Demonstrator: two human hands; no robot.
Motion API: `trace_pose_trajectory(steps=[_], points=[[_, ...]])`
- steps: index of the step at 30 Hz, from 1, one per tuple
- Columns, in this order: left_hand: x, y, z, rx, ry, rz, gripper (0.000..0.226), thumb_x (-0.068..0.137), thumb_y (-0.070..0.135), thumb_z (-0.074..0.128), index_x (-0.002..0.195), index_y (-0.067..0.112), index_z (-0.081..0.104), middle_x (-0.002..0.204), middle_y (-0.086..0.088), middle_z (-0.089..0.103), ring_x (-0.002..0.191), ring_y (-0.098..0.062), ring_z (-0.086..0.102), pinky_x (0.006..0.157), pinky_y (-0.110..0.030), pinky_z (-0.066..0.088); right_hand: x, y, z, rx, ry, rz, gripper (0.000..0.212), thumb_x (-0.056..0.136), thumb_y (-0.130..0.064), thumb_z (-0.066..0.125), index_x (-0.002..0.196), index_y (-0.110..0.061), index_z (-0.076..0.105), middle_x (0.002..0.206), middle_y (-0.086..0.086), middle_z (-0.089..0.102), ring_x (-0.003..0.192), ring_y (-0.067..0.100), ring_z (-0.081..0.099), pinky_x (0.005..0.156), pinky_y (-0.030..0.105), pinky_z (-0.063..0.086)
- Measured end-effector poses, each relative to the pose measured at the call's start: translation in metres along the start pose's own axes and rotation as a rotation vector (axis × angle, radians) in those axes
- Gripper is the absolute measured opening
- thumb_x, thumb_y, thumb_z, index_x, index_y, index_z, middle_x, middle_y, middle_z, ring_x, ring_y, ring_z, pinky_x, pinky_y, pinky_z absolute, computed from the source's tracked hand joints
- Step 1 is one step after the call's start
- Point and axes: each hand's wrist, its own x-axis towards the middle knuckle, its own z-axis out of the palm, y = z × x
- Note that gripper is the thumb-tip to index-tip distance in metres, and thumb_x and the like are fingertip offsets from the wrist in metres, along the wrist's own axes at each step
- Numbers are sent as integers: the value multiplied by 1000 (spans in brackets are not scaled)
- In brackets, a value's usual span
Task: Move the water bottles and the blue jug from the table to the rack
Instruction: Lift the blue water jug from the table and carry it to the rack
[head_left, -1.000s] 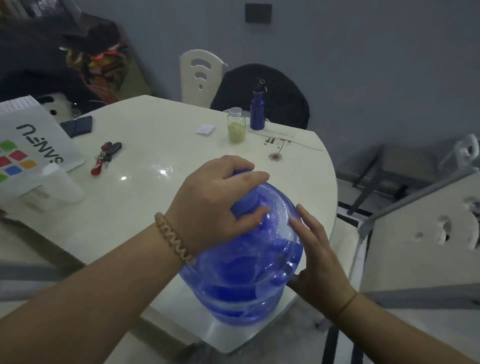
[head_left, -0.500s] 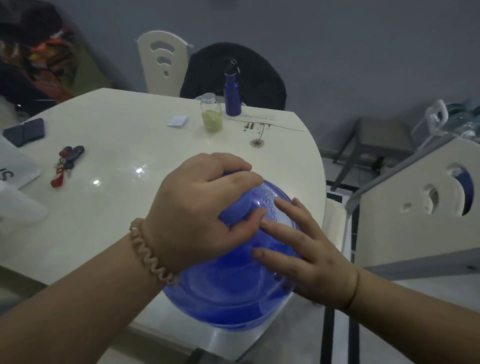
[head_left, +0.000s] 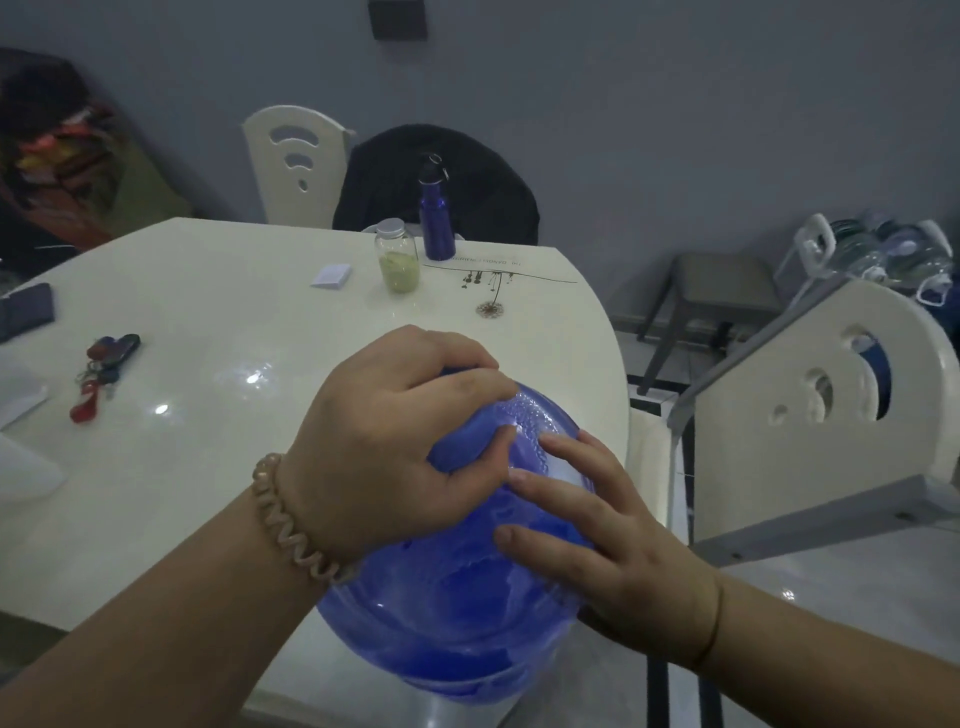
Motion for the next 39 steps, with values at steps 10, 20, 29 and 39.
trace_pose_trajectory(steps=[10, 20, 29, 39], points=[[50, 64, 12, -161, 33, 113, 26, 75, 23, 72, 95, 5, 72, 93, -7, 68, 85, -13, 59, 78, -22, 48, -38, -12, -95, -136, -10, 71, 68, 83, -37, 68, 135, -31, 25, 144, -1, 28, 139, 29, 23, 105, 55, 34], [119, 177, 58, -263, 70, 283, 20, 74, 17, 74, 90, 5, 72, 91, -7, 67, 80, -17, 62, 71, -30, 51, -125, 0, -195, -269, 67, 158, 51, 83, -40, 66, 126, -26, 42, 138, 3, 37, 136, 31, 28, 106, 55, 31], [175, 340, 136, -266, 76, 253, 23, 74, 21, 71, 91, 7, 73, 91, -4, 67, 81, -11, 60, 75, -21, 49, -261, 28, -333, -228, 76, 164, 44, 89, -34, 63, 128, -29, 43, 135, 1, 42, 132, 32, 36, 97, 57, 40], [232, 460, 254, -437, 112, 243, 21, 72, 17, 74, 90, 6, 73, 89, -6, 66, 80, -14, 62, 73, -26, 51, -388, 79, -441, -307, 0, 220, 29, 96, -33, 54, 124, -27, 50, 133, 2, 44, 131, 33, 38, 97, 57, 40]])
